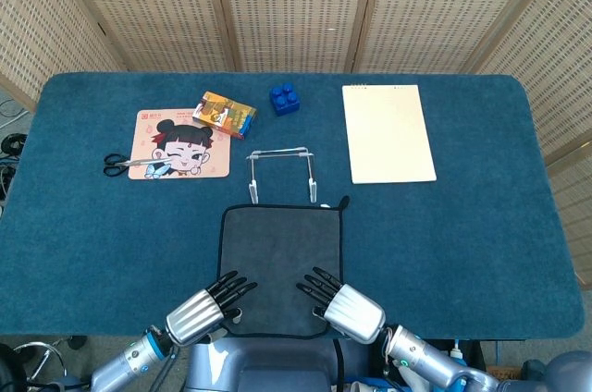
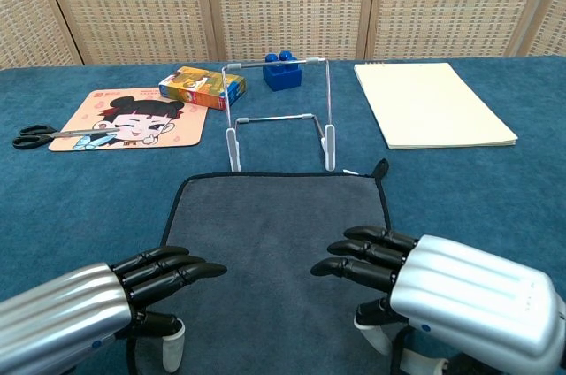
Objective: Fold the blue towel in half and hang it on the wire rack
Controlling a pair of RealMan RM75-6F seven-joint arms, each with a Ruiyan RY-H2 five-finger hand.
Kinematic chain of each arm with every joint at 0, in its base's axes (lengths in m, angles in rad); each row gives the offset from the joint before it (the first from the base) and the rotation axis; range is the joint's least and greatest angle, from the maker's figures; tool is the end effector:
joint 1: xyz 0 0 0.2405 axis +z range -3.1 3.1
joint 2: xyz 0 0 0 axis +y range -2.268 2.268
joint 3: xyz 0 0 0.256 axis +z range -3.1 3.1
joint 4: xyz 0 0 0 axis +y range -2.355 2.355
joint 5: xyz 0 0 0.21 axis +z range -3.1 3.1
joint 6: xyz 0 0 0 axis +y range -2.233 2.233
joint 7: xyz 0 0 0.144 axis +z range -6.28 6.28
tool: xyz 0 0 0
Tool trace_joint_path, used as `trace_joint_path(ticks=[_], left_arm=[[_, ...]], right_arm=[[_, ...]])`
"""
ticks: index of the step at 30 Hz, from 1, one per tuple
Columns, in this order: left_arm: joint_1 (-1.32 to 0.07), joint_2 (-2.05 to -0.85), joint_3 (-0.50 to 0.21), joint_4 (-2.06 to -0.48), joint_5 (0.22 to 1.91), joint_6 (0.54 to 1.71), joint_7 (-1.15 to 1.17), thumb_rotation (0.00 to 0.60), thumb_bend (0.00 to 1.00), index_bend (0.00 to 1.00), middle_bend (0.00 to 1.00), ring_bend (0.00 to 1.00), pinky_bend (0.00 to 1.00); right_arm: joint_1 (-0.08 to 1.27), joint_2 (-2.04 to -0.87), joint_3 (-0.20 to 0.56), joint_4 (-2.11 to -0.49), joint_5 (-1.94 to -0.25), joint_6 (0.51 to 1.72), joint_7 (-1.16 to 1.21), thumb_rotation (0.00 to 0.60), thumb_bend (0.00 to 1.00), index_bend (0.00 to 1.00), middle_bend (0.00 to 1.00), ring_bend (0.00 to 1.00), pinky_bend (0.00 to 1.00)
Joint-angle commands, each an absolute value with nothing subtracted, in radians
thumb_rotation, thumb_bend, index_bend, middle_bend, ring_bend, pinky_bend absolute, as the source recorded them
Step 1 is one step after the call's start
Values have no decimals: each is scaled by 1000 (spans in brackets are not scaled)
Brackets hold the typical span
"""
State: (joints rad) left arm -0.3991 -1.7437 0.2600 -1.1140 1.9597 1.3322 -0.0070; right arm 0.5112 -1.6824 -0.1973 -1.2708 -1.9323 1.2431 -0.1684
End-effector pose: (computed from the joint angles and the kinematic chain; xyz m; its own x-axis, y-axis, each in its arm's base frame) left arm -0.2200 0.1610 -0.0774 0.5043 0.2525 0.8258 0.6212 -0.7703 -0.1439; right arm -0.1842 -0.1884 -0.0687 0.5808 -0.1238 0.8046 -0.5078 -0.8276 0.2392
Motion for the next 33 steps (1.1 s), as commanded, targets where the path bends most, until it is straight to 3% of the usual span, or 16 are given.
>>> trace_joint_path(ticks=[1,7,19,33], left_arm=[[-401,-1745,260,-1116,1958,1329,-3,600,327,476,0,0,0],[-408,-1755,256,-1126,1950,1315,12,600,335,476,0,0,0],[-415,-1758,249,-1143,1933,1300,27,600,481,508,0,0,0],[-410,-1764,244,-1141,1919,1326,7,600,501,737,0,0,0]], right_arm=[[512,-1682,-197,-1273,-1932,1242,-168,600,504,657,111,0,0],[513,-1677,-194,-1278,-1931,1243,-171,600,504,657,111,0,0],[513,-1673,-195,-1280,-1931,1246,-164,600,503,657,111,0,0],[508,-1675,-194,-1271,-1928,1252,-156,600,505,657,111,0,0]])
